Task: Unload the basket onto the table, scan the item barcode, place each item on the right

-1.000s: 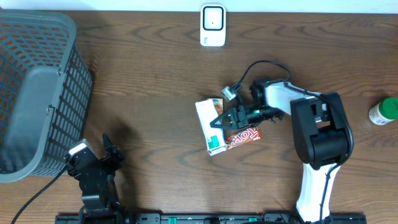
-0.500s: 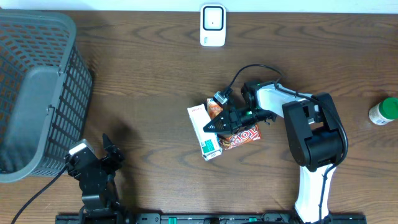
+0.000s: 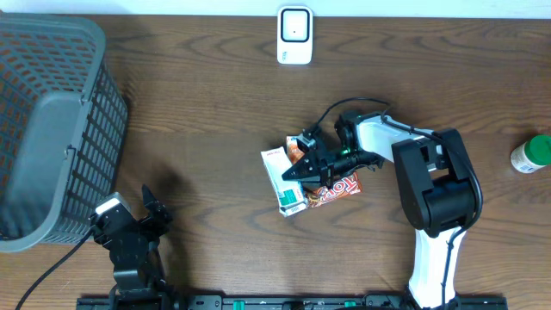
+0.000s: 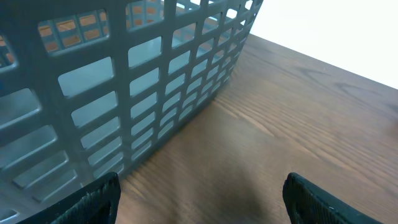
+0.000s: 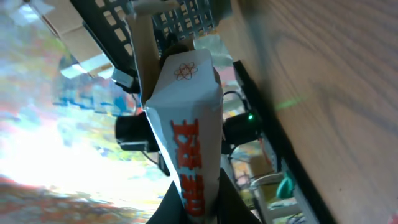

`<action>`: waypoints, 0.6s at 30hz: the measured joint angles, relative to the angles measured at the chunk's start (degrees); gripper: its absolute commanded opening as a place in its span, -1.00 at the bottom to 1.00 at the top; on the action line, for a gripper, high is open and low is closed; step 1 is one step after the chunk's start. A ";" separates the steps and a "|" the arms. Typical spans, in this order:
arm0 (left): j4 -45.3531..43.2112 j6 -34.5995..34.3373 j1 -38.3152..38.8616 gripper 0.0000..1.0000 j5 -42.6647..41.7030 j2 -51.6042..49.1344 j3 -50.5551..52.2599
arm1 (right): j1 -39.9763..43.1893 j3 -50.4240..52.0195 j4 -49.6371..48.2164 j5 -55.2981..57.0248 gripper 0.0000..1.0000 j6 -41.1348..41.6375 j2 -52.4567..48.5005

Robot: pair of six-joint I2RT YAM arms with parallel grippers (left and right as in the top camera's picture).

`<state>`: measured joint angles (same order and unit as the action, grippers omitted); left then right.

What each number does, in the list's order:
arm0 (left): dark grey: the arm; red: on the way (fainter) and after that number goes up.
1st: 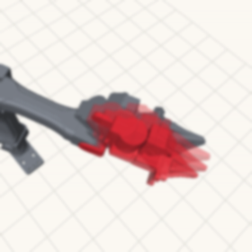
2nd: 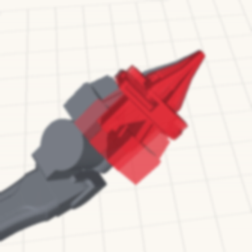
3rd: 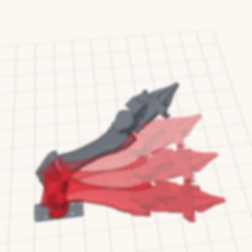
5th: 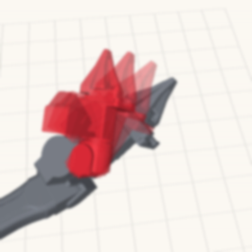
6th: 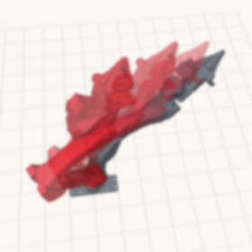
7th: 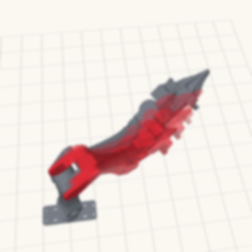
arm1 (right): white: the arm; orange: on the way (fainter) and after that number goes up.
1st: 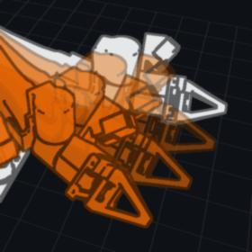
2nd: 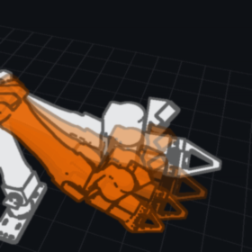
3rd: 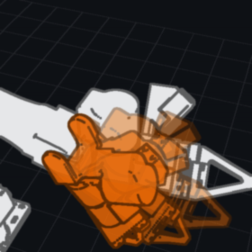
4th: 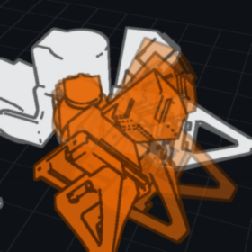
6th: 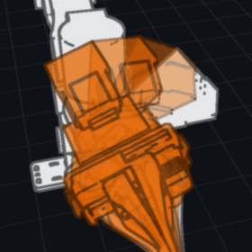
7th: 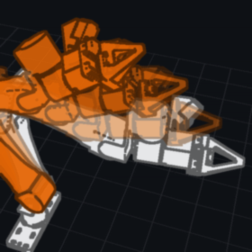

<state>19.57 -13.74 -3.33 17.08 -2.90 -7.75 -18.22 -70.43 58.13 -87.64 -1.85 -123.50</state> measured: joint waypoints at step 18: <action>-0.02 0.00 0.00 0.68 0.00 0.00 0.00 | 0.02 -0.04 1.01 -0.20 -0.98 0.31 0.00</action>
<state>19.55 -13.74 -3.33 17.08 -2.90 -7.75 -18.20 -70.48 59.13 -87.83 -1.54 -123.50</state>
